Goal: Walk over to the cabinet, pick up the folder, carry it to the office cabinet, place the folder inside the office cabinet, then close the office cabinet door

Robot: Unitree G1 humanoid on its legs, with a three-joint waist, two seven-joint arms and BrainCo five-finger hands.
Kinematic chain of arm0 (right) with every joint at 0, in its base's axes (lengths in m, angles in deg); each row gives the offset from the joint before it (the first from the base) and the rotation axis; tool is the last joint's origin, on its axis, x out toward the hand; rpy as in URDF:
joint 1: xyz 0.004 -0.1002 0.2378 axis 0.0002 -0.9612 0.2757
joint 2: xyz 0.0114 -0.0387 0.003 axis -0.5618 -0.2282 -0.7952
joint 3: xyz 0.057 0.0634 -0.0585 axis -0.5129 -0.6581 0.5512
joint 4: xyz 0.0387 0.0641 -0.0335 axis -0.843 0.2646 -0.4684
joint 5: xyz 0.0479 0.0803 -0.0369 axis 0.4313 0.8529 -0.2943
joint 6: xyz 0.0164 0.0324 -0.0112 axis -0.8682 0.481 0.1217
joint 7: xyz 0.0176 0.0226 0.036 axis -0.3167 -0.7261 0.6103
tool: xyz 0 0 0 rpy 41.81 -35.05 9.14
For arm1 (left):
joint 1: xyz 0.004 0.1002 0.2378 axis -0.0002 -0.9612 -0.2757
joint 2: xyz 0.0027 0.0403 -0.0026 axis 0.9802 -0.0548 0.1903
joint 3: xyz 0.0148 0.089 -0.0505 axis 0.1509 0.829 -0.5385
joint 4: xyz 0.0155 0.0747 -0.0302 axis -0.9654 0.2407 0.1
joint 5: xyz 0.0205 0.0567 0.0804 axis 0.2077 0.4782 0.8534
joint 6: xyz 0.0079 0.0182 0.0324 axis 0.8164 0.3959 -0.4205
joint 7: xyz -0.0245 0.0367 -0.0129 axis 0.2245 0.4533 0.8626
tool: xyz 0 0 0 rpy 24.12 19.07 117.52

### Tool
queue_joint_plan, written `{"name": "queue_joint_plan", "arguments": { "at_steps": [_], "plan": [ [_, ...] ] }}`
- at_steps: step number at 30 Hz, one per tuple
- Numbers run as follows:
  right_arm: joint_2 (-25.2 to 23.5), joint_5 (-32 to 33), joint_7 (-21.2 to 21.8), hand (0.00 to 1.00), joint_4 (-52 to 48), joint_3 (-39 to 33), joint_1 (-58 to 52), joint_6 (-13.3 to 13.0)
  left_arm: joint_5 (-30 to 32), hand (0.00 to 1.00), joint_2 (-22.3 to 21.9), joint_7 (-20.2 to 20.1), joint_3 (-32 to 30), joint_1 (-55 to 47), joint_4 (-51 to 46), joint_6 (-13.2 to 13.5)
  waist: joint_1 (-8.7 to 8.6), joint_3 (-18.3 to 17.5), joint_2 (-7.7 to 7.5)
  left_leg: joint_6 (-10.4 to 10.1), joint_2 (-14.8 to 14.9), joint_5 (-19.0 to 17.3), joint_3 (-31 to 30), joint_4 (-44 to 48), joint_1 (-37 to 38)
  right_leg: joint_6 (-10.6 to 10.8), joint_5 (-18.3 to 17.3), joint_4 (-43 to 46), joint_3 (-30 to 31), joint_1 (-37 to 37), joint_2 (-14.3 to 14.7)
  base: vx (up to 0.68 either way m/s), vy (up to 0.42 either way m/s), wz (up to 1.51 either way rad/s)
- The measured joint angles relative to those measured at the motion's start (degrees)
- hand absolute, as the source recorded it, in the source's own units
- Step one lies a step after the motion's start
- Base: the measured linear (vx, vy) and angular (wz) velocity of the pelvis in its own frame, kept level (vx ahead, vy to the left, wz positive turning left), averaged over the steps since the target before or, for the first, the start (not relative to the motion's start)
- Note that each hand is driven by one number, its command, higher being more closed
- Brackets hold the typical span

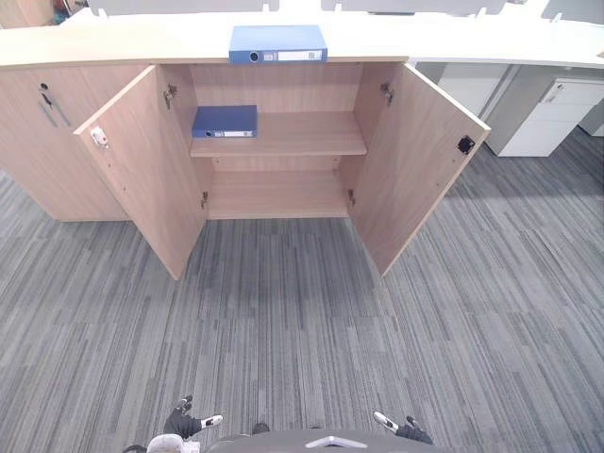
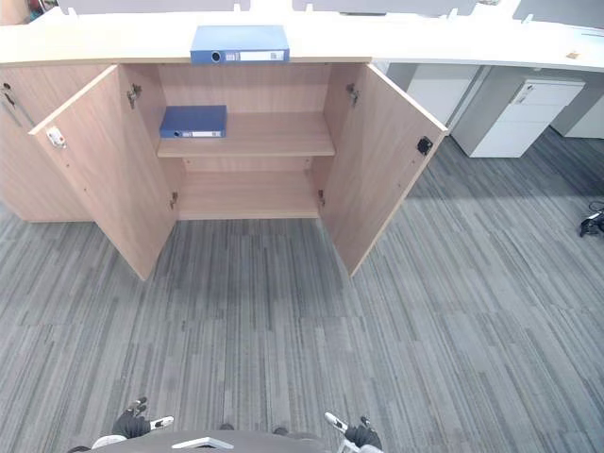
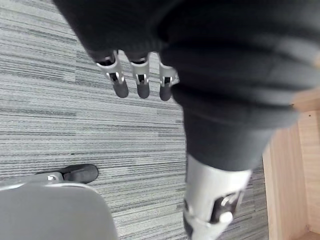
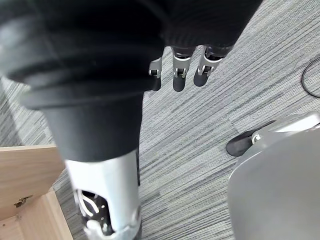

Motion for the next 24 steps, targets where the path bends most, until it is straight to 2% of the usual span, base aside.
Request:
{"name": "queue_joint_plan", "arguments": {
  "at_steps": [9,24],
  "plan": [
    [-1.4,-2.9,-0.1,0.0,0.1,0.6,2.6,-0.4,0.4,0.0,-0.5,1.1,0.0,0.3,0.0,0.2,0.14,0.7,0.55,-0.6,0.1,0.1,0.5,-0.4,0.7,0.2,0.5,-0.7,0.0,0.8,0.1,-0.05,-0.014,0.0],
    [-1.4,-4.4,-0.7,0.0,0.2,0.8,2.9,-0.4,0.4,0.0,-0.4,1.1,0.1,0.5,0.1,0.3,0.35,1.3,-0.22,-0.3,0.1,-0.3,2.6,-0.5,0.4,0.4,2.2,-4.2,1.7,1.6,0.1,-0.03,-0.015,-0.06]
  ]
}}
